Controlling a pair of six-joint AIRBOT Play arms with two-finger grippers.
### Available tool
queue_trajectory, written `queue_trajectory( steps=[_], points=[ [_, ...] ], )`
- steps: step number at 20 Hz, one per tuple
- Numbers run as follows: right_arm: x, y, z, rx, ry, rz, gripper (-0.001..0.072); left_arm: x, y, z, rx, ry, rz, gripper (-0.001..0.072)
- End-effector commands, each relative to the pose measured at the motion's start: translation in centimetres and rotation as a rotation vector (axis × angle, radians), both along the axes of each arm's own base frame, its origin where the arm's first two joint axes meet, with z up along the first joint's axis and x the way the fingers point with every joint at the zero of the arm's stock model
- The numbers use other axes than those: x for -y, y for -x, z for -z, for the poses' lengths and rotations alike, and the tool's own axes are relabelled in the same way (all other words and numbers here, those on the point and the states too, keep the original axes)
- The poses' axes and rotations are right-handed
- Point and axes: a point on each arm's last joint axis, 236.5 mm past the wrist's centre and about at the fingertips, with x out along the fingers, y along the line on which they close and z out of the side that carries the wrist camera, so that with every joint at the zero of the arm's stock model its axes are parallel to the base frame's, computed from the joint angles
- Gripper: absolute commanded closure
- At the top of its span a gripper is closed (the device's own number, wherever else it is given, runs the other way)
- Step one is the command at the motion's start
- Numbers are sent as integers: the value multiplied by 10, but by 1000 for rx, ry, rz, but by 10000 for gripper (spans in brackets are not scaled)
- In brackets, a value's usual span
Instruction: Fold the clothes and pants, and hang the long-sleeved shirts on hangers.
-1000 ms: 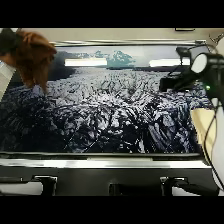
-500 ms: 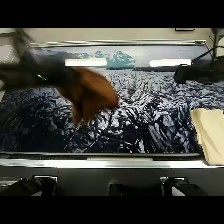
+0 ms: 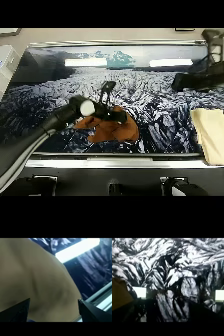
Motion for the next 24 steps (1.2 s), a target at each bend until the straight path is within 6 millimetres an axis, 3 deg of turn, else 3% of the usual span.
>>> queue_trajectory(
  steps=[1, 3, 4, 7, 9, 11, 13, 16, 19, 24],
  points=[
    [-30, 30, 54, -296, -104, -69, 25, -79, -41, -18, -20, -147, 10, -8],
    [-58, 50, 92, -448, -216, -129, 18, -148, -54, -29, -69, -194, -50, -8],
    [-69, 58, 110, -496, -269, -141, 18, -183, -51, -23, -124, -224, -86, -7],
    [-94, 92, 168, -635, -394, -148, 7, -256, -27, 26, -278, -253, -214, -6],
    [-98, 110, 200, -688, -422, -110, 6, -277, -12, 61, -338, -225, -264, -5],
    [-101, 119, 222, -706, -445, -69, 7, -277, -8, 84, -358, -183, -307, -6],
    [-101, 124, 233, -711, -453, -44, 7, -267, -21, 94, -329, -120, -360, -5],
    [-103, 127, 233, -721, -461, -44, 6, -251, -35, 107, -328, -63, -397, -5],
    [-107, 126, 231, -719, -480, -45, 6, -235, -29, 124, -368, -60, -366, -5],
    [-107, 122, 233, -697, -483, -52, 1, -219, -20, 135, -392, -79, -318, 1]
  ],
)
